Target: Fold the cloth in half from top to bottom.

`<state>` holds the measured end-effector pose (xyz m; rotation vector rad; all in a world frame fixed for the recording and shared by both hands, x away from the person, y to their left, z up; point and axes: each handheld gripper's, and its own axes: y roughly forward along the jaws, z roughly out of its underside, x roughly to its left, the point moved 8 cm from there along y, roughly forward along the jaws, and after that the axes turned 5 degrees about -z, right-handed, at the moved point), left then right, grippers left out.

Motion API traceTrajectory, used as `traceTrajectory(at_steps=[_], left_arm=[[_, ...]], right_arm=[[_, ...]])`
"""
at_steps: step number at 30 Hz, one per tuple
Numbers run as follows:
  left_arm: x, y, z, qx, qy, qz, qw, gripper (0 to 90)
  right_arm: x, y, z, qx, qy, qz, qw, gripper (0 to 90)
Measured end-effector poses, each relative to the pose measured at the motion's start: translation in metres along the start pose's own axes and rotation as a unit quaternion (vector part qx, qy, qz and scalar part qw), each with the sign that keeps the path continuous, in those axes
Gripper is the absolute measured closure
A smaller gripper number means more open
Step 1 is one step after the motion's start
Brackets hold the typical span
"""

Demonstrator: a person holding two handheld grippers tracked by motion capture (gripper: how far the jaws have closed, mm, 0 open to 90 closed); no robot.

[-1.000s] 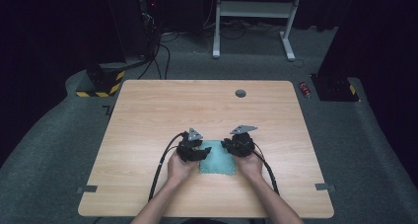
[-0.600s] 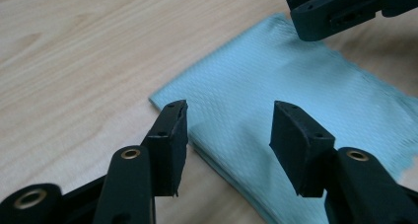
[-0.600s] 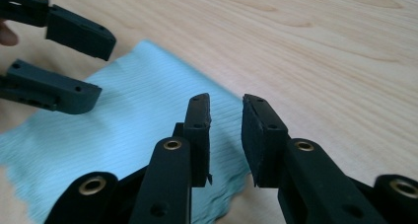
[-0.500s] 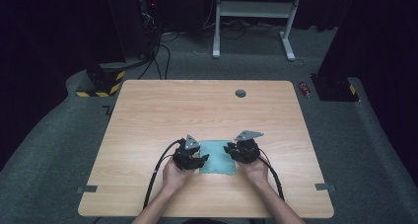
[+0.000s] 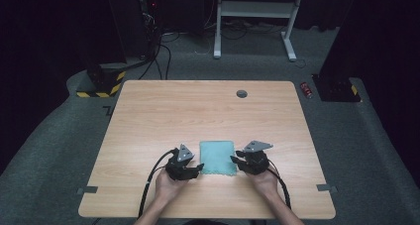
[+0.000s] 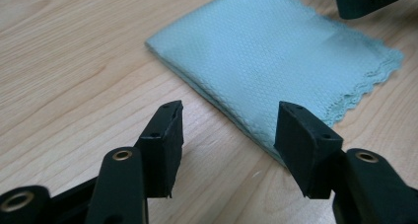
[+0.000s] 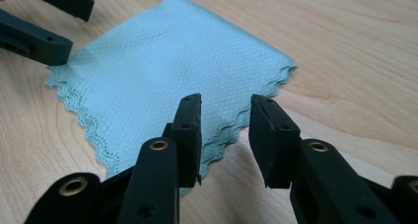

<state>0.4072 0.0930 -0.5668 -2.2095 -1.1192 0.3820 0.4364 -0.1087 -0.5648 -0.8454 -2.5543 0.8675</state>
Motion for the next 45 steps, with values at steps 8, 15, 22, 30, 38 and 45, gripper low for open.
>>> traceTrajectory(at_steps=[8, 15, 22, 30, 38, 45], left_arm=[[0.027, -0.016, 0.006, -0.021, -0.054, -0.02, 0.9981, 42.1], [0.047, -0.027, 0.018, -0.024, -0.075, -0.044, 0.9959, 41.8], [0.055, -0.03, 0.026, -0.023, -0.087, -0.057, 0.9943, 41.8], [0.065, -0.032, 0.033, -0.012, -0.086, -0.078, 0.9932, 41.4], [0.073, -0.031, 0.038, -0.002, -0.08, -0.103, 0.9914, 41.2], [0.076, -0.029, 0.043, 0.006, -0.074, -0.119, 0.9901, 40.3]], right_arm=[[-0.014, -0.021, 0.002, -0.02, 0.026, 0.018, 0.9993, 64.1], [-0.031, -0.035, 0.017, -0.022, 0.049, 0.04, 0.9978, 63.7], [-0.04, -0.045, 0.029, -0.02, 0.059, 0.057, 0.9964, 63.7], [-0.046, -0.05, 0.038, -0.009, 0.063, 0.073, 0.9953, 63.3], [-0.051, -0.051, 0.047, 0.006, 0.057, 0.093, 0.994, 62.8], [-0.053, -0.054, 0.052, 0.015, 0.05, 0.106, 0.9929, 59.9]])
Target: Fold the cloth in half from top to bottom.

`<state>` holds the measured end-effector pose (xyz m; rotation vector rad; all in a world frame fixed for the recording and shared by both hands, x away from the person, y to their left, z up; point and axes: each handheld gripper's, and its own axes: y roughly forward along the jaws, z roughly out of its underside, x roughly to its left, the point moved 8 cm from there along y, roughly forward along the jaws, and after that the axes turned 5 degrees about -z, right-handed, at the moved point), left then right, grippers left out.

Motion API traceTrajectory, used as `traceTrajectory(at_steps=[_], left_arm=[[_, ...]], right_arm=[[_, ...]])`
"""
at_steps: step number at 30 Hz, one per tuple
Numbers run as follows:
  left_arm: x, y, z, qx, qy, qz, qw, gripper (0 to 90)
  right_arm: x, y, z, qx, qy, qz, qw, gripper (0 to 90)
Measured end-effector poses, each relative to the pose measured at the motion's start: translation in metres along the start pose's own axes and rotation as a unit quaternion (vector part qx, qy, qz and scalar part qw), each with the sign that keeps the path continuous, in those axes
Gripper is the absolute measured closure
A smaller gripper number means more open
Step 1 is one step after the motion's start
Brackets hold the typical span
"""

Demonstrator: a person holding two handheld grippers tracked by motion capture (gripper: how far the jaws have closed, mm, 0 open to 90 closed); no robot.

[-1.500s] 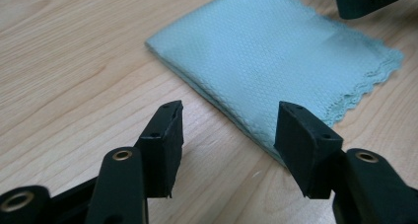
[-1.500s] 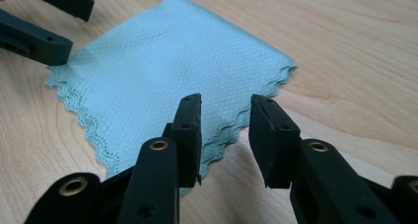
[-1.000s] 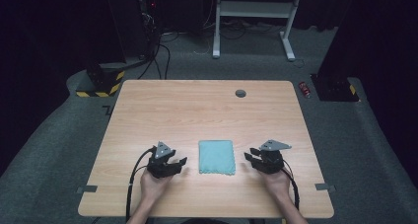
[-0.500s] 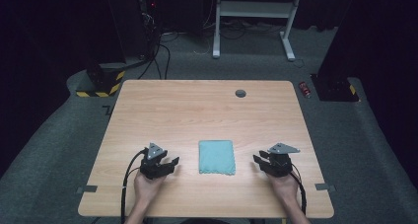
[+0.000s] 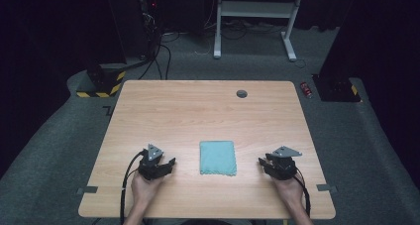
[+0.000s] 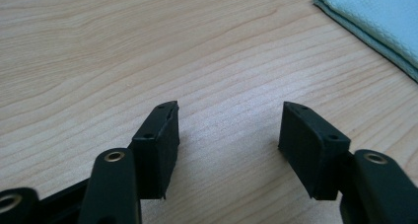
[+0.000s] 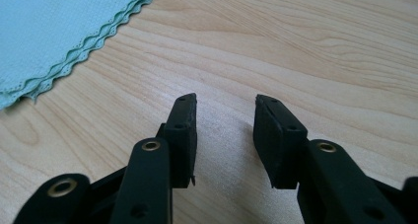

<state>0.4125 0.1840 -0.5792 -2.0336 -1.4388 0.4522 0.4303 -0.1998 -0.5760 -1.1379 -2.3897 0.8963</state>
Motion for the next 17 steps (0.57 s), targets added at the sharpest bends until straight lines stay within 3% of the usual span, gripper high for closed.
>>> traceTrajectory(at_steps=[8, 17], left_arm=[[-0.0006, 0.0005, 0.0007, 0.004, 0.001, 0.005, 1.0, 34.4], [-0.0008, 0.0007, 0.0006, 0.004, 0.0, 0.005, 1.0, 33.3]], right_arm=[[-0.0038, 0.0001, 0.0006, 0.003, 0.01, 0.01, 0.9999, 46.5], [-0.0038, 0.0002, 0.0009, 0.004, 0.013, 0.01, 0.9998, 44.6]])
